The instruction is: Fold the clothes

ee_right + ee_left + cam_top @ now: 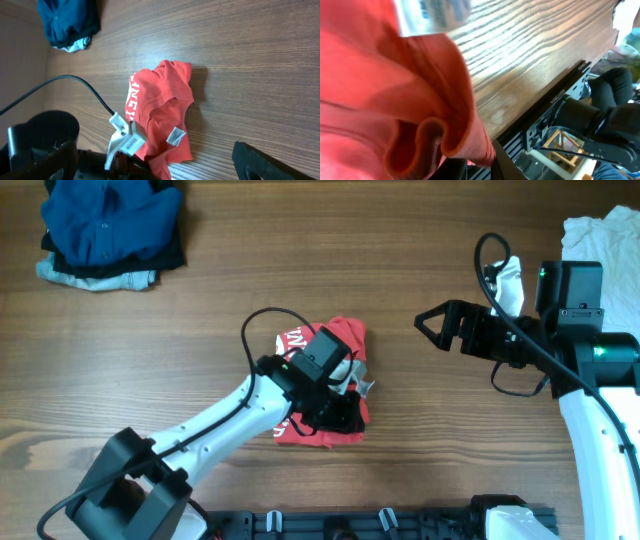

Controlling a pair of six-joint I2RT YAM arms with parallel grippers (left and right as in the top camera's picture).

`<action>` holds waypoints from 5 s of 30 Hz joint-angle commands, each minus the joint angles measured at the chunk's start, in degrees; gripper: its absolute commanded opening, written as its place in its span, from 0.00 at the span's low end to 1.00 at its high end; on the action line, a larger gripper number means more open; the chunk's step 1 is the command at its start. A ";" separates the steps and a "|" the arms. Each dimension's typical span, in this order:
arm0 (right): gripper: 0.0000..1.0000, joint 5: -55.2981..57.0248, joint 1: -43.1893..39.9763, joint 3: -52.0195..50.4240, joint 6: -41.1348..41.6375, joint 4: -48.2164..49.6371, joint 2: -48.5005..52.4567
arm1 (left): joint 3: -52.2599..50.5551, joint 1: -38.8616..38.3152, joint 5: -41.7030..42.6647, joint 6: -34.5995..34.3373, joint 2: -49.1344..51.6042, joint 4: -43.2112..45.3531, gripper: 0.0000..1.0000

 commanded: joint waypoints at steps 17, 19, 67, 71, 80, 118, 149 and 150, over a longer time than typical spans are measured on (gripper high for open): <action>0.37 -2.27 11.72 0.72 2.03 4.85 17.73 | 0.74 21.31 -17.29 -2.62 -17.33 -12.87 0.70; 0.20 -2.32 15.96 0.72 2.34 6.49 23.06 | 0.74 21.09 -15.37 -0.81 -11.43 -11.96 0.38; 0.40 -22.38 32.46 -18.32 26.64 49.90 34.36 | 2.80 41.99 -26.75 -4.79 -4.13 -22.77 1.00; 0.41 -21.68 32.26 -21.86 30.08 51.89 38.80 | 2.80 48.57 -26.51 -4.79 -4.13 -24.00 1.00; 0.40 -18.86 32.20 -21.92 31.39 48.74 41.03 | 2.62 51.58 -26.27 -4.31 -4.13 -24.59 1.00; 0.99 42.42 28.15 -2.73 19.89 -6.38 -30.08 | 1.40 19.96 5.79 22.21 18.38 5.62 0.29; 1.00 36.28 28.15 -2.73 22.27 -9.42 -22.97 | 14.47 50.64 -36.46 33.11 18.38 79.43 0.06; 0.99 36.26 28.15 -2.73 22.97 -9.46 -21.99 | 17.07 51.58 -35.50 33.20 18.40 78.47 0.08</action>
